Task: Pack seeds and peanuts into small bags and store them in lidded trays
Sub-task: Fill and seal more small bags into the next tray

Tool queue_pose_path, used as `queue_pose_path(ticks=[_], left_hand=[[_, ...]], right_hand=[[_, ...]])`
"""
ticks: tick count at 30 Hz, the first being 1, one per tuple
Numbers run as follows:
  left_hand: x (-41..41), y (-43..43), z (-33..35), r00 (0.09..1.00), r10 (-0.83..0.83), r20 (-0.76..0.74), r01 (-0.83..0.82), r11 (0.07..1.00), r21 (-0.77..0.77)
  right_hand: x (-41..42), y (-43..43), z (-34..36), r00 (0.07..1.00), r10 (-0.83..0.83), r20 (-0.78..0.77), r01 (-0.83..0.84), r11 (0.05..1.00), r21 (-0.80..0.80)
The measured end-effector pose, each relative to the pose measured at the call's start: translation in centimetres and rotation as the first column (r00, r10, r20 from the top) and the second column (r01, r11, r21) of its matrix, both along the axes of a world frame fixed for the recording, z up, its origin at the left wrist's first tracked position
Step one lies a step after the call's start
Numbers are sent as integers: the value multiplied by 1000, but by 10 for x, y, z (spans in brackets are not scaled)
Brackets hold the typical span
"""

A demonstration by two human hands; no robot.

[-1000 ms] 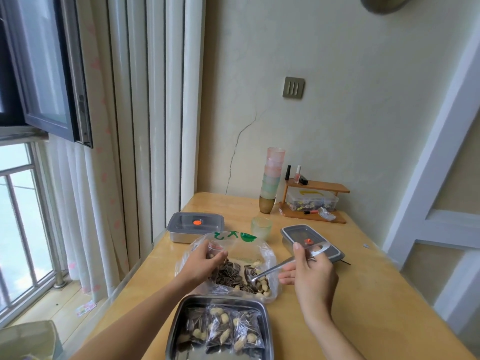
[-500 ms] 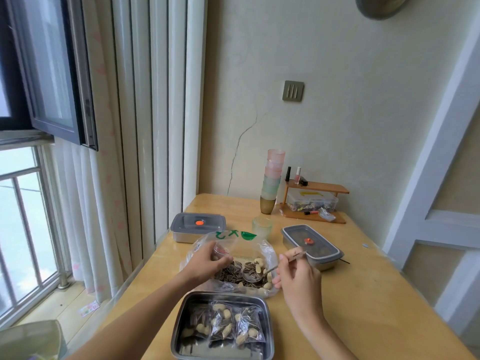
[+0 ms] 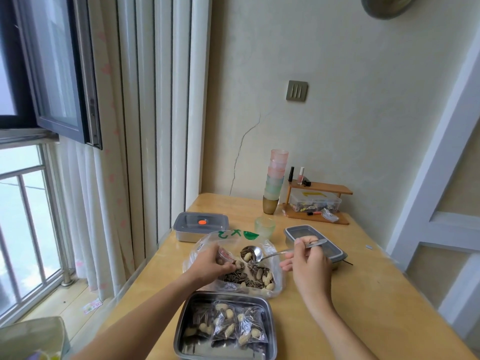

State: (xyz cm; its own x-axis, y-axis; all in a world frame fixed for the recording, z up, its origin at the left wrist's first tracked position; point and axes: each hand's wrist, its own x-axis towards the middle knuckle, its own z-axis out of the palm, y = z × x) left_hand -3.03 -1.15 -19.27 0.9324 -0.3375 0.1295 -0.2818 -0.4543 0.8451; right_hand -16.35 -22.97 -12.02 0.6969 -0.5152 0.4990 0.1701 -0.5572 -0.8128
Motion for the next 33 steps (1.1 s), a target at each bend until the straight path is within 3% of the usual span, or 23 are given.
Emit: queue_pose_path(ticks=[4,7,13,19,22,25,29,31,33], left_hand=[[4,-3,-1,1000,6,29,-7,999,46],[4,-8,2,1000,-4,18,4,1000,3],[7,-5,0,993,-15,-113,-4,985,-172],[2,-5,5,993,-36,-112,8,971,-238],[2,-4,5,992,-51,-115,18,962,-272],[0,0,6,994,-48,-95,22,965,-261],[-3,8,14,995,-93,-29,83,966,-246],[-4,10,16,996,-94,-5,89,955,-282],[-3,9,16,997,-82,9,81,946,-314]], right_hand=[[4,9,19,997,25,66,-24,1000,-14],[3,24,25,982,150,118,-134,981,-137],[3,34,14,876,471,99,-326,732,-598],[1,30,12,834,535,135,-321,670,-669],[2,23,15,840,525,135,-349,714,-606],[5,14,19,871,442,215,-296,821,-487],[11,1,17,957,175,233,-160,984,-81],[22,-8,6,989,82,123,-100,985,143],[35,-13,-9,995,96,2,-92,951,294]])
